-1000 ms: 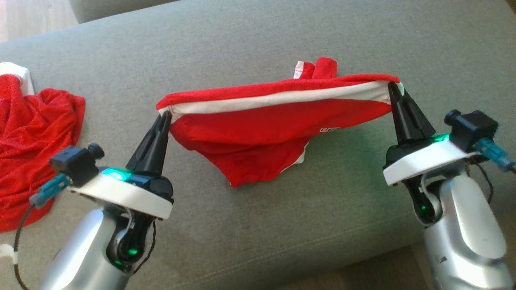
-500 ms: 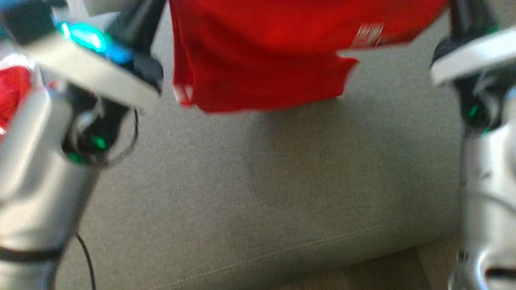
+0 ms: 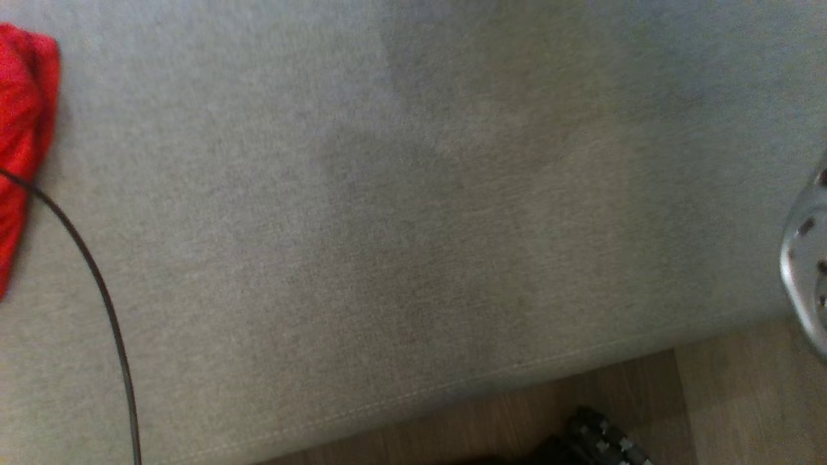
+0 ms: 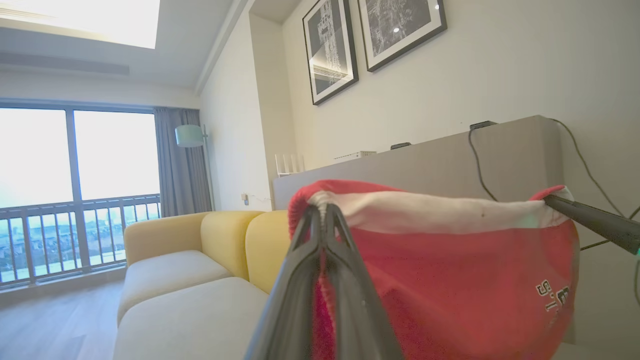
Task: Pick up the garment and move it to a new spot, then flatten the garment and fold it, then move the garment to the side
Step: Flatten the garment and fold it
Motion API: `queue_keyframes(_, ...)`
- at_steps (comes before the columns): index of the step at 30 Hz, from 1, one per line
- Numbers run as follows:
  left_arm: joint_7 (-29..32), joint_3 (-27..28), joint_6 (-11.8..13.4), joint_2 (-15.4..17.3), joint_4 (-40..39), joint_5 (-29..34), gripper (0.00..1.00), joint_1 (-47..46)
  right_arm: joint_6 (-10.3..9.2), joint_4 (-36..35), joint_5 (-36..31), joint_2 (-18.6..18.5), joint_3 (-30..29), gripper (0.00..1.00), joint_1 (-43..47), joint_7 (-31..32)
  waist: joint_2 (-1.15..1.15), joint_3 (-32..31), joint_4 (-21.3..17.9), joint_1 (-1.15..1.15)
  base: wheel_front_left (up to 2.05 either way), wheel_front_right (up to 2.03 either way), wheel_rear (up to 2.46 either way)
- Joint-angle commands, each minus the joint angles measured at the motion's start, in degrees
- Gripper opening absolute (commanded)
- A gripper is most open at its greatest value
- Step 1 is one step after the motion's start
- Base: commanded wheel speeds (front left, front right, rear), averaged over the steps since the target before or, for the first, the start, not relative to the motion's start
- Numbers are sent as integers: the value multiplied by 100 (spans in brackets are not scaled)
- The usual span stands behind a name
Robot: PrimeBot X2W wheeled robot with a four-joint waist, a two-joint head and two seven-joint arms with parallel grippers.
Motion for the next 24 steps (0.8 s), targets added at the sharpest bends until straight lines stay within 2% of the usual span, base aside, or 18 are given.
queue_keyframes(1, -153, 124, -33, 82, -14, 178, 0, -440, -1, -92, -120, 61, 1, 0, -355, -131, 0, 638, 120, -3, 0, 0, 0)
queue_keyframes(4, -251, 124, -33, 1, -192, 558, 0, -636, -1, -15, -230, 41, -31, 0, -584, -250, 0, 849, 182, -3, 0, 0, 0)
queue_keyframes(8, -256, 38, -34, 156, -935, 749, 0, 115, -1, 316, 27, 48, 93, 0, -295, -158, 0, 935, 225, -3, 0, 0, 0)
queue_keyframes(14, -258, -151, -34, 452, -1369, 297, 0, 1812, -1, 727, 728, 50, 389, 0, 821, 1169, 0, 785, 315, -3, 0, 0, 0)
queue_keyframes(16, -258, -160, -34, 517, -1601, 183, 0, 2393, -1, 575, 1140, 29, 504, 0, 1245, 1639, 0, 715, 322, -3, 0, 0, 0)
queue_keyframes(17, -258, -154, -35, 537, -1833, 17, 0, 2962, -1, 284, 1466, -58, 612, 0, 1703, 1998, 0, 618, 337, -3, 0, 0, 0)
queue_keyframes(19, -258, -237, -35, 577, -1967, -62, 0, 3228, -1, 115, 1640, -91, 641, 0, 1934, 2173, 0, 565, 334, -3, 0, 0, 0)
queue_keyframes(24, -258, -932, -35, 871, -2484, -508, 0, 4306, -1, -836, 2109, -381, 667, 0, 3201, 2960, 0, 250, 406, -3, 0, 0, 0)
